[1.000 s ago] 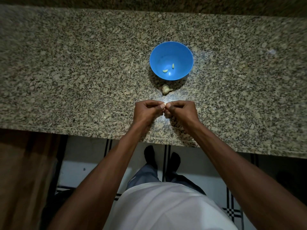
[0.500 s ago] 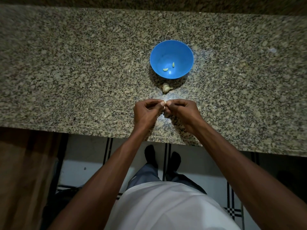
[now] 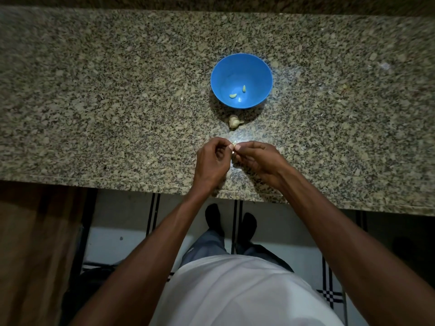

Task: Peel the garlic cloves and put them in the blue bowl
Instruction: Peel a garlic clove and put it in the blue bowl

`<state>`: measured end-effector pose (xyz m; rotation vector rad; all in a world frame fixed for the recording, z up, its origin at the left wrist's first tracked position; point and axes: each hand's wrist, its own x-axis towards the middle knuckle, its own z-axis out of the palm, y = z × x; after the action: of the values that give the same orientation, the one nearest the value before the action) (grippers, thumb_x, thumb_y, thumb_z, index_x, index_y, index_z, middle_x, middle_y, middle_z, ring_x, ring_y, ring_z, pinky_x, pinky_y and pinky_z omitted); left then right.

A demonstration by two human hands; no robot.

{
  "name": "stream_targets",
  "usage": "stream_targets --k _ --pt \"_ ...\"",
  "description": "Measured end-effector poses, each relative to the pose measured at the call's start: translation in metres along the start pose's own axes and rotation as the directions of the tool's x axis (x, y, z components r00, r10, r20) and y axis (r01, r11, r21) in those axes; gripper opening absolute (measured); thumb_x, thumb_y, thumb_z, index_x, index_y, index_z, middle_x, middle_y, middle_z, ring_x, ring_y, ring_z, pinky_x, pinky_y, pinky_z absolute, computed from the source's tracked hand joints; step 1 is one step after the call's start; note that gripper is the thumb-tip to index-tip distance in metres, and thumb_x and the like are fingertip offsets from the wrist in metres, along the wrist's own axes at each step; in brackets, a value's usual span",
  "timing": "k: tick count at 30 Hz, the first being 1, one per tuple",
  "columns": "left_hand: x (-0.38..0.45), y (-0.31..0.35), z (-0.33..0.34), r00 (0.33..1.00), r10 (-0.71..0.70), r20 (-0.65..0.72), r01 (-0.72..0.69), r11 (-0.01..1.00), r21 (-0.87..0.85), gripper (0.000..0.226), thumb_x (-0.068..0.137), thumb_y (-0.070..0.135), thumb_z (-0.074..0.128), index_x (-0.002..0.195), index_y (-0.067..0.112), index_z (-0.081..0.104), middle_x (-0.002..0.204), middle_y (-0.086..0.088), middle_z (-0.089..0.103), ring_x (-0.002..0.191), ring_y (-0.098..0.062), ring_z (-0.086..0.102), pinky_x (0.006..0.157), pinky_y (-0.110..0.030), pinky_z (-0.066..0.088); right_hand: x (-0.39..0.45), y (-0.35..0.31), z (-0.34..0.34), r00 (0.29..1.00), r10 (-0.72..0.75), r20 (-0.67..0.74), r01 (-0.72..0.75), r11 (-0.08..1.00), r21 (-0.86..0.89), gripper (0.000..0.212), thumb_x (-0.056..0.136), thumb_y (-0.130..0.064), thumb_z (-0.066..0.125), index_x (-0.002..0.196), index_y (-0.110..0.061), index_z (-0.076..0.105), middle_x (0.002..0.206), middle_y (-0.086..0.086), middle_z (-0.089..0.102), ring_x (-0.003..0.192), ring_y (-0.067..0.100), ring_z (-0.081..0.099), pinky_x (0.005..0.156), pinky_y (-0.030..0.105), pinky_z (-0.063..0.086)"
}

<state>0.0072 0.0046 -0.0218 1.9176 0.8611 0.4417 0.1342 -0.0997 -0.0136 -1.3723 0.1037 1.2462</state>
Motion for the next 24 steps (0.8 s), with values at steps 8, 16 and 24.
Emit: stream_targets --k 8,16,24 --pt "-0.009 -0.006 0.002 0.976 -0.109 0.187 0.112 0.994 -0.001 0.007 0.102 0.022 0.063 0.098 0.017 0.066 0.083 0.005 0.07 0.067 -0.003 0.06 0.06 -0.02 0.045 0.004 0.004 -0.003 0.992 -0.122 -0.039 0.117 0.987 -0.112 0.027 0.095 -0.001 0.073 0.122 -0.005 0.074 0.105 0.018 0.077 0.088 0.026 0.073 0.094 0.045 0.062" --pt "-0.004 -0.012 -0.012 0.971 -0.229 0.064 0.23 0.973 -0.006 0.006 0.082 0.021 0.087 0.087 0.019 0.084 0.078 0.009 0.078 0.071 -0.003 0.074 0.072 -0.035 0.065 -0.002 0.001 -0.006 0.985 -0.171 -0.007 0.166 0.964 -0.21 0.022 0.093 0.001 0.075 0.114 0.006 0.074 0.104 0.025 0.077 0.098 0.036 0.076 0.083 0.032 0.064" --pt "0.002 -0.013 -0.017 0.97 -0.234 0.073 0.231 0.972 0.044 0.021 0.094 0.035 0.077 0.09 0.015 0.081 0.065 0.002 0.075 0.055 -0.009 0.071 0.056 -0.028 0.06 -0.005 0.004 -0.008 0.974 -0.221 0.055 0.228 0.935 -0.271 0.022 0.093 -0.002 0.076 0.114 0.004 0.075 0.104 0.025 0.077 0.103 0.043 0.074 0.086 0.037 0.064"
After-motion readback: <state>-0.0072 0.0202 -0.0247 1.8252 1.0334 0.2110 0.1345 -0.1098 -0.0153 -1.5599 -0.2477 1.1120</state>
